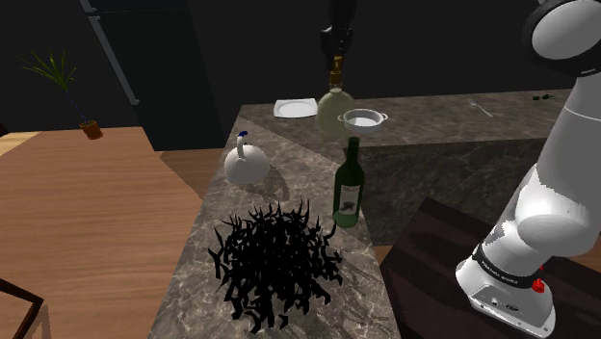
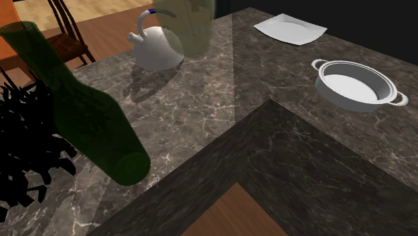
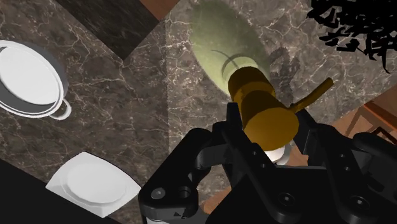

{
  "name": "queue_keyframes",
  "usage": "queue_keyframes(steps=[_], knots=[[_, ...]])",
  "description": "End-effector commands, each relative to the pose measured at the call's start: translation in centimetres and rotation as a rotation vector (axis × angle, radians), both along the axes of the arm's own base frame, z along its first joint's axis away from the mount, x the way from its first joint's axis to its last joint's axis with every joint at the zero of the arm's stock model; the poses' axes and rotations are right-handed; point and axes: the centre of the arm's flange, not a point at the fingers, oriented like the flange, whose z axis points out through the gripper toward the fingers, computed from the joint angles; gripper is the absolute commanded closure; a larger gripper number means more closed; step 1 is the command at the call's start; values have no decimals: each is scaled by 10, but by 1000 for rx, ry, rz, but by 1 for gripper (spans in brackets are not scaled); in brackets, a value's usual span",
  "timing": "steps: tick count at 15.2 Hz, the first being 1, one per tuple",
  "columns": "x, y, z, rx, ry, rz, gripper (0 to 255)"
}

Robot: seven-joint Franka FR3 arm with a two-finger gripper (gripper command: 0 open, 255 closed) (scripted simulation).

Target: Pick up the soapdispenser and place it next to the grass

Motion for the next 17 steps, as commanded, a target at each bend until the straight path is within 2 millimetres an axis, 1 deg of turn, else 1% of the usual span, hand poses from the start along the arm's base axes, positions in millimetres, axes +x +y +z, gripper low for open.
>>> queue_keyframes(steps=[1,17], knots=[[-10,26,0,-1,-1,-1,255],[-100,217,0,-1,-1,-1,255]])
